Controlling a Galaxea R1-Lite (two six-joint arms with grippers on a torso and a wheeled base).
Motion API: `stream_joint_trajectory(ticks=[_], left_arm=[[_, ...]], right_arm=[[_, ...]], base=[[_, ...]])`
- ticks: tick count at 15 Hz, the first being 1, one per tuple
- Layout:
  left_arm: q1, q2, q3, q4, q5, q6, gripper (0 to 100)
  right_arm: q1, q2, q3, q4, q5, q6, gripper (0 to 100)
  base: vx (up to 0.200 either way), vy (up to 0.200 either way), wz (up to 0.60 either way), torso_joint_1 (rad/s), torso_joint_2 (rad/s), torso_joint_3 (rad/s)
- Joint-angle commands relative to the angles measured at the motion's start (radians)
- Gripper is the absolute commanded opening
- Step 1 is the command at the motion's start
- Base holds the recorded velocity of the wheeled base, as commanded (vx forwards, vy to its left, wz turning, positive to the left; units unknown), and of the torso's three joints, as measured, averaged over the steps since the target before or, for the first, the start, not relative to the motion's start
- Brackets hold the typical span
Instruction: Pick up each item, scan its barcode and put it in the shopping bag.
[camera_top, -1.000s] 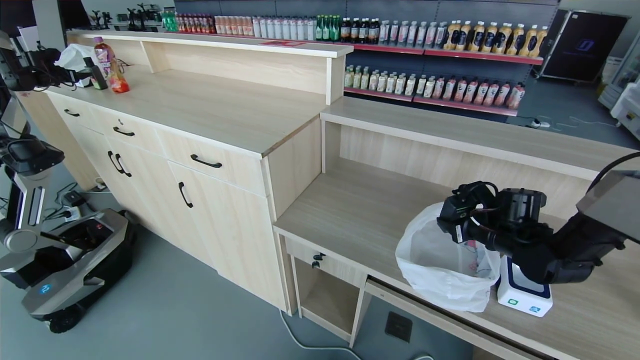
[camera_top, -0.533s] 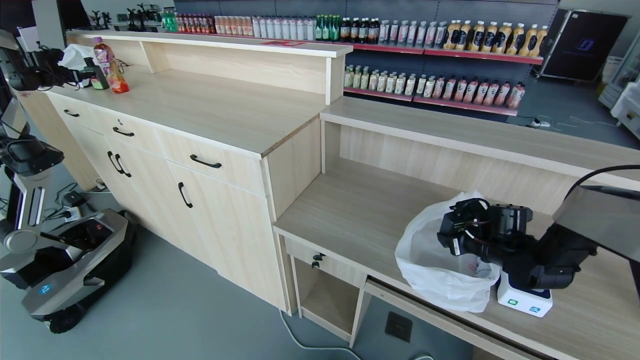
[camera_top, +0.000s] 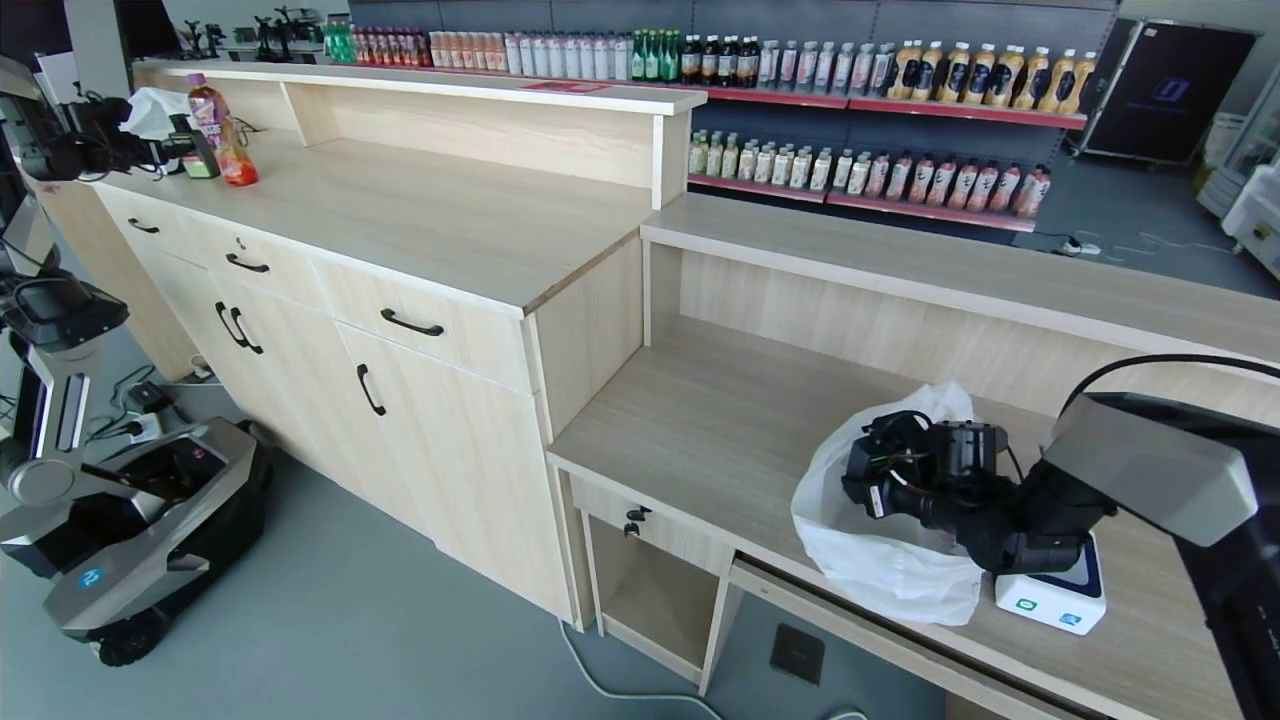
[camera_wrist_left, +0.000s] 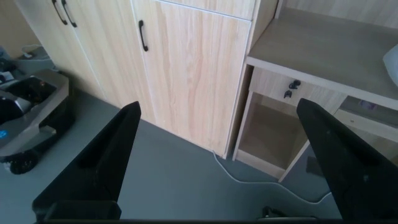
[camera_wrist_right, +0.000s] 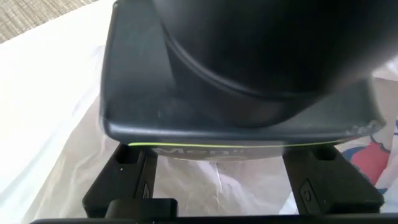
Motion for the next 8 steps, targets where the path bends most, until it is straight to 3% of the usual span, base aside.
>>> stream_joint_trajectory(ticks=[1, 2, 5, 7, 8], left_arm=[[0.000, 0.001, 0.000, 0.000, 0.000, 0.000, 100], [0.000, 0.001, 0.000, 0.000, 0.000, 0.000, 100], [0.000, 0.000, 0.000, 0.000, 0.000, 0.000, 100], [0.000, 0.001, 0.000, 0.000, 0.000, 0.000, 100], [0.000, 0.001, 0.000, 0.000, 0.000, 0.000, 100]], right_arm=[[0.002, 0.034, -0.014, 0.003, 0.000, -0.006, 0], [0.004, 0.042, -0.023, 0.003, 0.000, -0.006, 100], [0.014, 0.010, -0.026, -0.010, 0.000, -0.002, 100], [0.019, -0.087, -0.002, -0.005, -0.002, 0.001, 100], [0.013, -0.245, 0.061, -0.008, -0.008, -0.005, 100]], base=[[0.000, 0.000, 0.00, 0.000, 0.00, 0.000], [0.000, 0.000, 0.00, 0.000, 0.00, 0.000], [0.000, 0.000, 0.00, 0.000, 0.00, 0.000], [0.000, 0.000, 0.00, 0.000, 0.00, 0.000], [0.000, 0.000, 0.00, 0.000, 0.00, 0.000]])
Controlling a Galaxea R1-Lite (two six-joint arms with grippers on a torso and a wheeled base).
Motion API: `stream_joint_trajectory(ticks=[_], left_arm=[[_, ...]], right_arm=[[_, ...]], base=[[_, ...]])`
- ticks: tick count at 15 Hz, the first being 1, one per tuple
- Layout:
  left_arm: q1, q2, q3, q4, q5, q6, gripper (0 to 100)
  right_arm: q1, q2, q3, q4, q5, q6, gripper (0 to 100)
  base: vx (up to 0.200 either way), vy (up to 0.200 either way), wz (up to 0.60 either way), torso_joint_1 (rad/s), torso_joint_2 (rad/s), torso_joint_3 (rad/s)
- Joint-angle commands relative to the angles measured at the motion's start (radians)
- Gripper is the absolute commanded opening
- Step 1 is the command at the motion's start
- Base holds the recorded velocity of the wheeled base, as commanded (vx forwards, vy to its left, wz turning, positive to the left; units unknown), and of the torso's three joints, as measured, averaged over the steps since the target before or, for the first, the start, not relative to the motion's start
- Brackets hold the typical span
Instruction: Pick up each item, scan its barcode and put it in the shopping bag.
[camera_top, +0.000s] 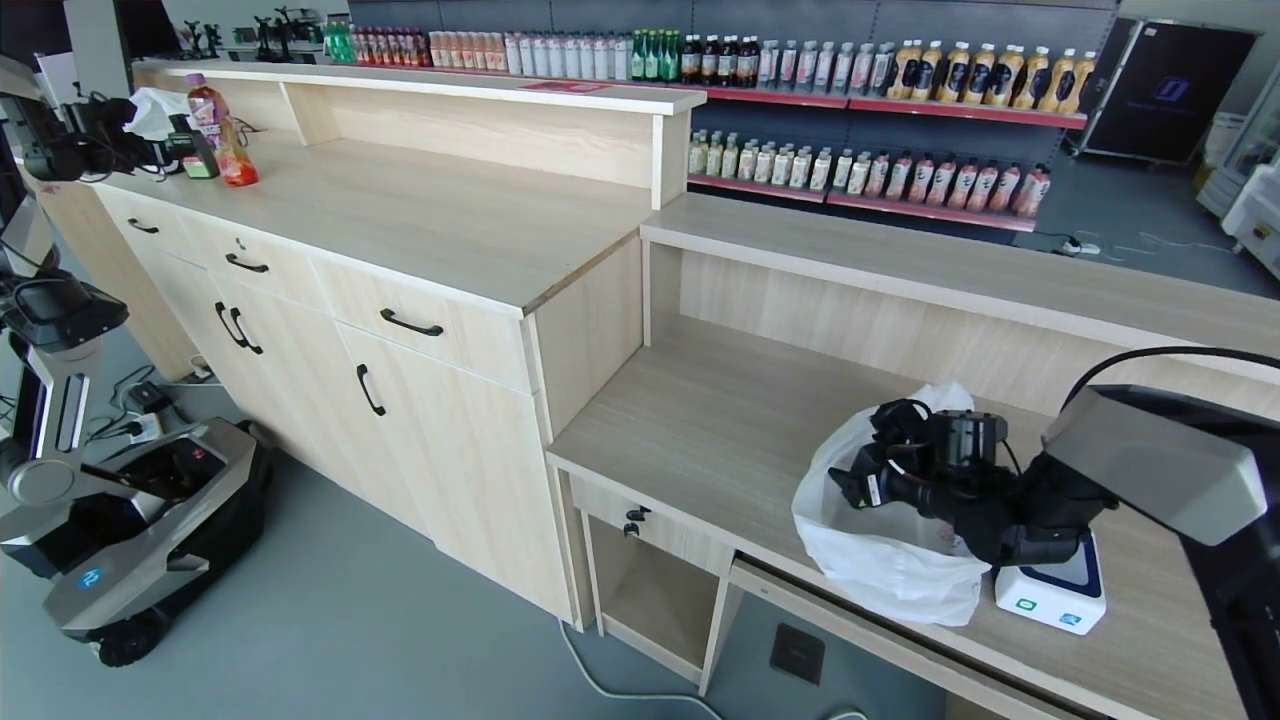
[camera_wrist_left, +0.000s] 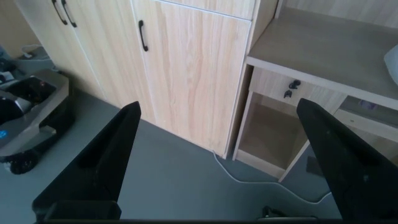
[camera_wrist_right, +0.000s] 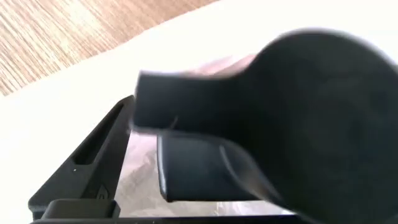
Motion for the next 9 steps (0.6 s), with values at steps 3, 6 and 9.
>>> stream_joint_trajectory(ticks=[3, 6, 9], left_arm=[[0.000, 0.000, 0.000, 0.000, 0.000, 0.000, 100], [0.000, 0.001, 0.000, 0.000, 0.000, 0.000, 100], [0.000, 0.001, 0.000, 0.000, 0.000, 0.000, 100]], right_arm=[[-0.106, -0.527, 0.314, 0.007, -0.007, -0.063, 100], [-0.263, -0.780, 0.572, 0.010, 0.001, -0.190, 100], [-0.434, -0.886, 0.595, 0.152, -0.058, -0.195, 100]], base=[[0.000, 0.000, 0.00, 0.000, 0.00, 0.000], [0.000, 0.000, -0.40, 0.003, 0.00, 0.003], [0.000, 0.000, -0.60, 0.004, 0.00, 0.004]])
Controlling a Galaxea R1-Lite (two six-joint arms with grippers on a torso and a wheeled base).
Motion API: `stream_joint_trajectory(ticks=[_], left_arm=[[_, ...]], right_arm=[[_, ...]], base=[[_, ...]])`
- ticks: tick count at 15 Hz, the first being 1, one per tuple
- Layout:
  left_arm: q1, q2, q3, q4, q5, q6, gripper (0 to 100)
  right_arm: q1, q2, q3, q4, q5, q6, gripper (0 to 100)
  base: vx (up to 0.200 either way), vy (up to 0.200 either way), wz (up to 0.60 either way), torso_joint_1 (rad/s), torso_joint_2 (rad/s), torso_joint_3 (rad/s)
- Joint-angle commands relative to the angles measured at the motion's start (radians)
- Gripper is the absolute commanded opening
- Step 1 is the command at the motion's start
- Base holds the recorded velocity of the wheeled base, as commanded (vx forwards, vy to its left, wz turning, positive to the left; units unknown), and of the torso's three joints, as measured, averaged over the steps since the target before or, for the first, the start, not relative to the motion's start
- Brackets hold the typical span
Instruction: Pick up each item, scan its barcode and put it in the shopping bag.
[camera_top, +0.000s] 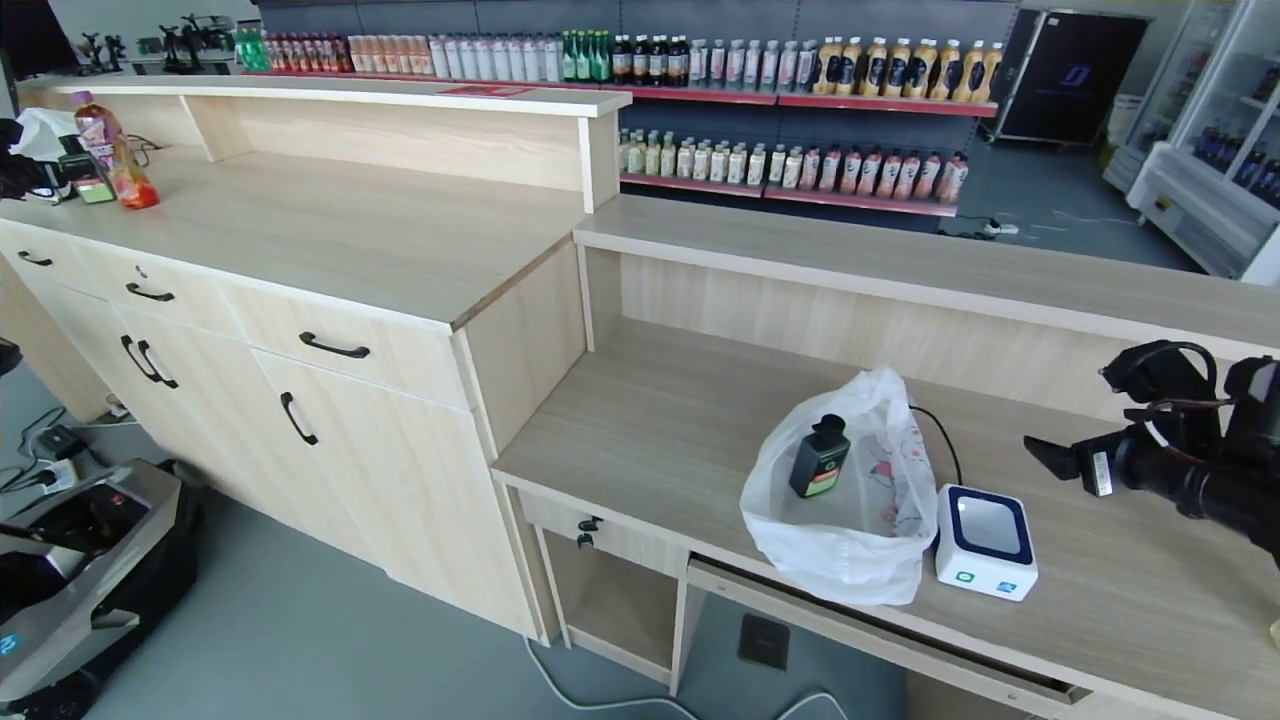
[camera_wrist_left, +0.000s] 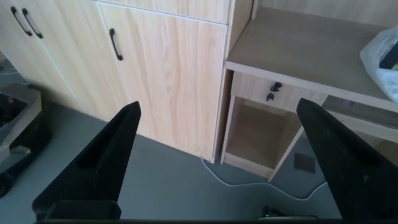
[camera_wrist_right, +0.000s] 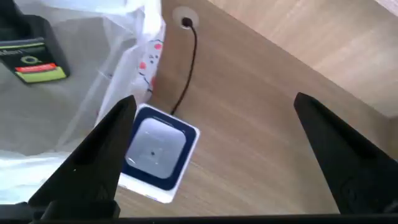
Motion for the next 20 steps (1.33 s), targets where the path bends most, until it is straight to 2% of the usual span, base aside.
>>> stream_joint_trajectory(ticks=[1, 2, 3, 5, 7, 8, 9, 11, 12, 16, 20], left_arm=[[0.001, 0.000, 0.000, 0.000, 0.000, 0.000, 100], [0.001, 0.001, 0.000, 0.000, 0.000, 0.000, 100], [0.001, 0.000, 0.000, 0.000, 0.000, 0.000, 100], [0.001, 0.001, 0.000, 0.000, 0.000, 0.000, 100], [0.001, 0.001, 0.000, 0.000, 0.000, 0.000, 100], [0.001, 0.001, 0.000, 0.000, 0.000, -0.002, 100], [0.001, 0.001, 0.000, 0.000, 0.000, 0.000, 100], [0.001, 0.001, 0.000, 0.000, 0.000, 0.000, 100], [0.001, 0.001, 0.000, 0.000, 0.000, 0.000, 100], [0.001, 0.001, 0.000, 0.000, 0.000, -0.002, 100], [0.001, 0.001, 0.000, 0.000, 0.000, 0.000, 100]], right_arm=[[-0.182, -0.193, 0.056, 0.125, -0.116, -0.017, 100], [-0.214, -0.201, 0.061, 0.162, -0.157, -0.015, 100], [-0.284, -0.199, 0.061, 0.251, -0.181, -0.015, 100], [-0.341, -0.149, 0.085, 0.263, -0.183, -0.015, 100], [-0.361, -0.040, 0.085, 0.156, -0.185, -0.014, 100], [-0.369, 0.089, 0.079, -0.031, -0.175, 0.005, 100], [-0.386, 0.172, 0.068, -0.136, -0.139, 0.022, 100], [-0.435, 0.289, 0.028, -0.220, 0.122, 0.037, 100], [-0.465, 0.347, -0.005, -0.215, 0.302, 0.023, 100], [-0.456, 0.433, -0.091, -0.162, 0.320, 0.012, 100], [-0.372, 0.513, -0.202, -0.166, 0.326, 0.105, 100]], base=[[0.000, 0.000, -0.60, 0.002, 0.00, -0.002], [0.000, 0.000, -0.60, 0.002, 0.01, 0.002], [0.000, 0.000, -0.60, -0.002, 0.00, 0.002], [0.000, 0.000, -0.60, -0.002, 0.00, 0.002], [0.000, 0.000, -0.60, 0.000, 0.00, 0.000], [0.000, 0.000, 0.00, 0.000, 0.00, 0.000], [0.000, 0.000, 0.00, 0.000, 0.00, 0.000], [0.000, 0.000, 0.00, 0.000, 0.00, 0.000], [0.000, 0.000, 0.00, 0.000, 0.00, 0.000], [0.000, 0.000, 0.00, 0.000, 0.00, 0.000], [0.000, 0.000, 0.00, 0.000, 0.00, 0.000]])
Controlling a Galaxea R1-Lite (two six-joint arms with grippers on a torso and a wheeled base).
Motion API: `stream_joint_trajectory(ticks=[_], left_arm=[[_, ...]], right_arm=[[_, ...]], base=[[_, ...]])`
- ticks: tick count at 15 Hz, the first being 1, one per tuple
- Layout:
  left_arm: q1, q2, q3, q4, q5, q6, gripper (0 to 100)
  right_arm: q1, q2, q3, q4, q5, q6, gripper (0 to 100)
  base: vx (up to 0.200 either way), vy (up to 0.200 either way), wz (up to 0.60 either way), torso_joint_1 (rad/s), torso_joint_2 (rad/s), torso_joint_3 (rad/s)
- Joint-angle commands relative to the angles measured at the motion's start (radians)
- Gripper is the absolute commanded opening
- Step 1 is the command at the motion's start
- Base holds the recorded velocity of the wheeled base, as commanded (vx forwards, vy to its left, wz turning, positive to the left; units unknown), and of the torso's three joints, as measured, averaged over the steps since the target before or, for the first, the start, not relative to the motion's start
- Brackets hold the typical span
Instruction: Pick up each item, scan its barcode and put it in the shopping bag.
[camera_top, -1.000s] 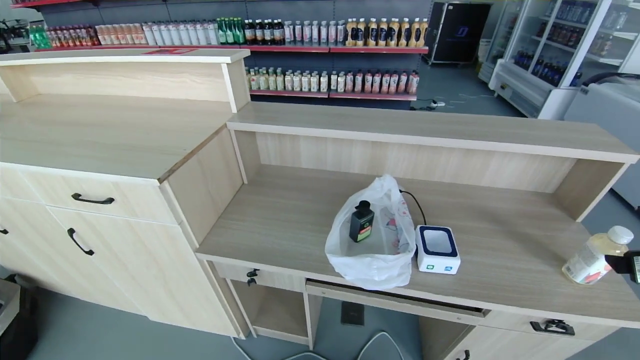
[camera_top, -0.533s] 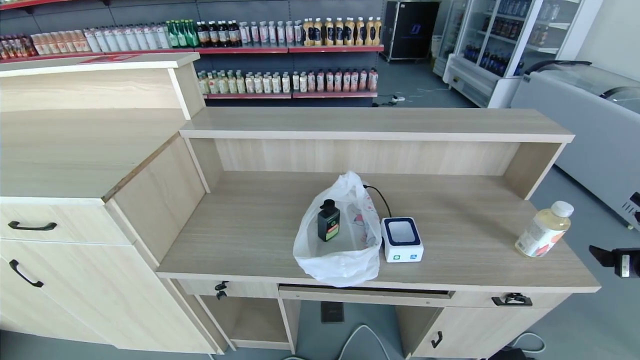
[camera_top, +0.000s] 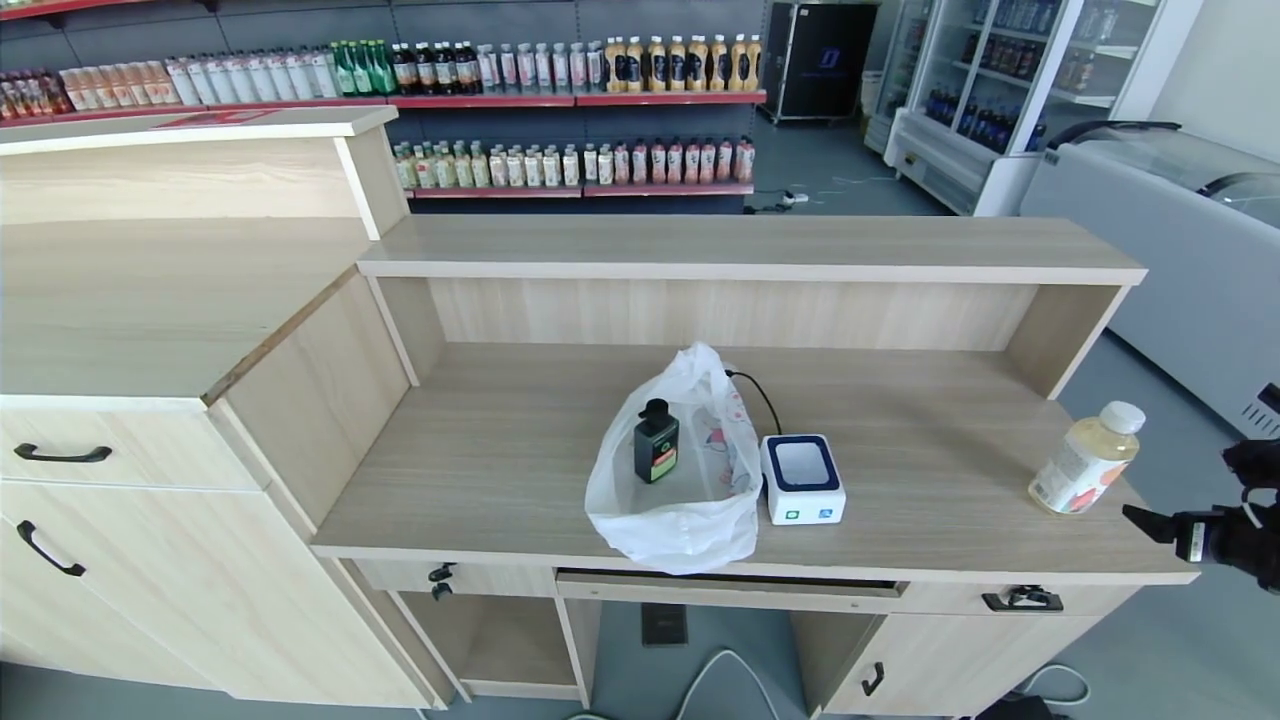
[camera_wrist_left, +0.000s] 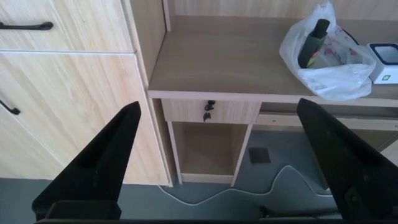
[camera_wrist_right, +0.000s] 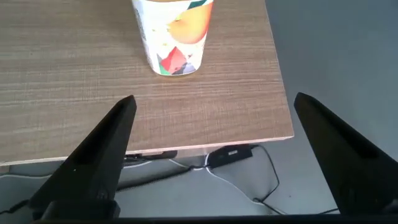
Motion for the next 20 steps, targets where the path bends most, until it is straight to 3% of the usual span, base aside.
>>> stream_joint_trajectory(ticks=[1, 7, 20], left_arm=[[0.001, 0.000, 0.000, 0.000, 0.000, 0.000, 100], [0.001, 0.000, 0.000, 0.000, 0.000, 0.000, 100], [0.001, 0.001, 0.000, 0.000, 0.000, 0.000, 100]], right_arm=[[0.047, 0.068, -0.061, -0.003, 0.001, 0.023, 100], [0.087, 0.148, -0.179, -0.009, -0.007, -0.063, 100], [0.180, 0.289, -0.354, -0.064, -0.067, -0.066, 100]], base=[[0.000, 0.000, 0.00, 0.000, 0.00, 0.000], [0.000, 0.000, 0.00, 0.000, 0.00, 0.000], [0.000, 0.000, 0.00, 0.000, 0.00, 0.000]])
